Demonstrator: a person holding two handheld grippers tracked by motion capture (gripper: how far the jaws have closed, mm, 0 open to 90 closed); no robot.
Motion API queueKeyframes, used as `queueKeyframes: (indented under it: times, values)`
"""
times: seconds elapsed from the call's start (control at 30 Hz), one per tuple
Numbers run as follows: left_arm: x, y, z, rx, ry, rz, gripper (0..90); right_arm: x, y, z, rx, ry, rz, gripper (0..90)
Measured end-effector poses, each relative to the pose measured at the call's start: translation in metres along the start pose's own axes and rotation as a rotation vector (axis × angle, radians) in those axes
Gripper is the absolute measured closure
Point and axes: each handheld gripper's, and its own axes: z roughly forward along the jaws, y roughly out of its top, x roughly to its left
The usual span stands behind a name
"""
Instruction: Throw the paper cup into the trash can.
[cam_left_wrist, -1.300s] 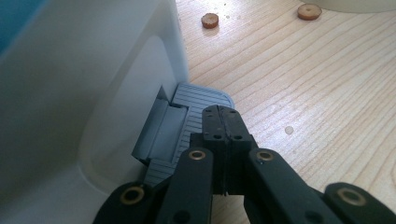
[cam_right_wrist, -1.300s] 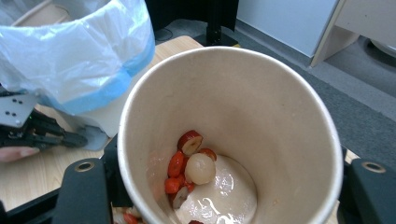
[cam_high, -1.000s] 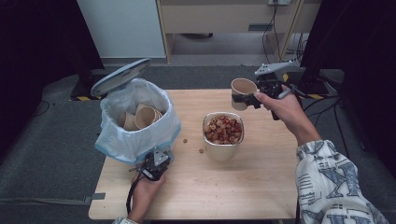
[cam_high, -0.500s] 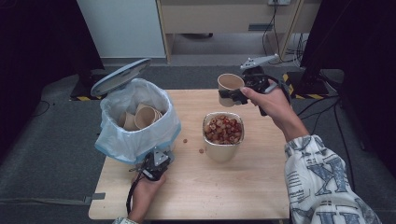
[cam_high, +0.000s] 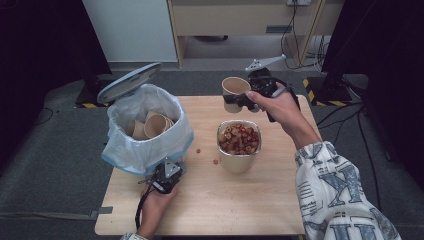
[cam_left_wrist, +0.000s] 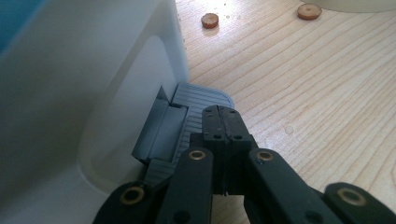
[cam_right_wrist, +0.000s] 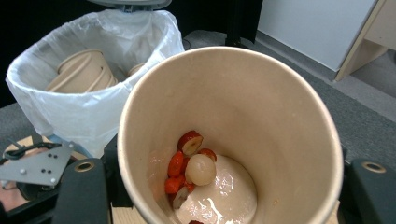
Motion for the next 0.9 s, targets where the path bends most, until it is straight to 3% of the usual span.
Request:
queueKeyframes:
  times: [0.9]
  values:
    - [0.000, 0.000, 0.000, -0.002, -0.001, -0.003, 89.3, 0.063, 0.055, 0.052, -0.008, 0.105, -0.043, 31.3]
